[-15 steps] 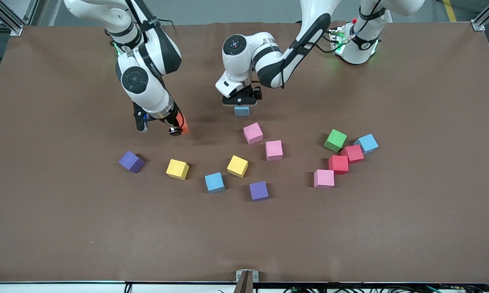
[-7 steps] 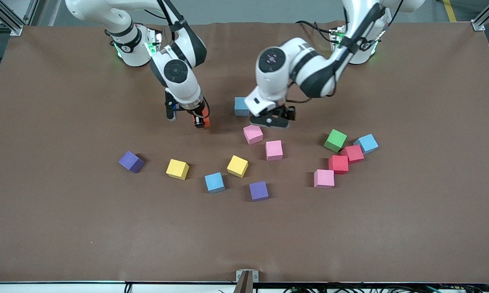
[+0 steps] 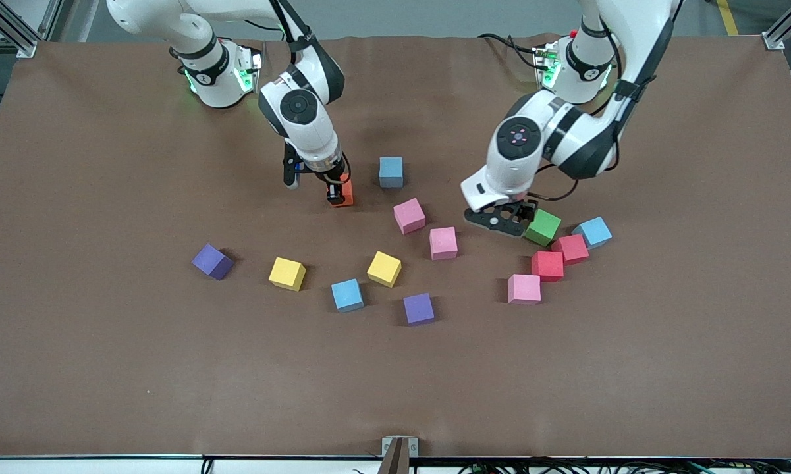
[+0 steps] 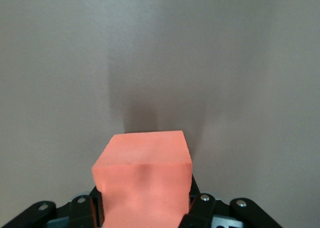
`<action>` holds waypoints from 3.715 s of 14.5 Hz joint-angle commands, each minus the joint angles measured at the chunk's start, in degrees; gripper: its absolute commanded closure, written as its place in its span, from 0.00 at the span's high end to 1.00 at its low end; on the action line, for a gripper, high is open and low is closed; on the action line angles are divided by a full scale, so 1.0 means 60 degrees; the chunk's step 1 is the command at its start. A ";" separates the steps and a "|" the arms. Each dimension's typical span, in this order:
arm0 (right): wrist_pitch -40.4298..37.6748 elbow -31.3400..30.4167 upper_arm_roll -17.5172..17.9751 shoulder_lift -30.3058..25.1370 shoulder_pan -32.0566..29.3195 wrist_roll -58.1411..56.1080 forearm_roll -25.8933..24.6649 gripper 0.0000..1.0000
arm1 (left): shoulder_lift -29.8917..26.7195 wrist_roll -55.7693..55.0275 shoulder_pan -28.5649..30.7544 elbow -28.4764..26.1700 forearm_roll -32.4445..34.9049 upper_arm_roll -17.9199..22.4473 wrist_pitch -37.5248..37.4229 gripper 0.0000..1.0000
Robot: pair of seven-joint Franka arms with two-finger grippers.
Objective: Arrange 11 blocks into digit 3
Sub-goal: 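Reach the left gripper to the green cube and grasp it, then place the green cube beside the blue cube while the right gripper lowers orange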
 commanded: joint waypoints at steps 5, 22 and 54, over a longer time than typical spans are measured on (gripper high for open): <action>0.0354 -0.0375 -0.0036 -0.0005 0.1070 0.0212 0.1036 0.00 | -0.0678 0.2107 0.1354 -0.2007 0.0165 -0.0059 0.2627 0.99; 0.0544 0.0079 -0.0050 0.0523 0.1569 0.0212 0.1770 0.00 | -0.0020 0.2739 0.2425 -0.2916 0.1192 -0.0088 0.3860 0.99; 0.0544 0.0651 -0.0050 0.1080 0.1701 0.0344 0.1799 0.03 | -0.0049 -2.0584 0.1841 -0.2331 0.1061 -0.3896 0.2484 0.49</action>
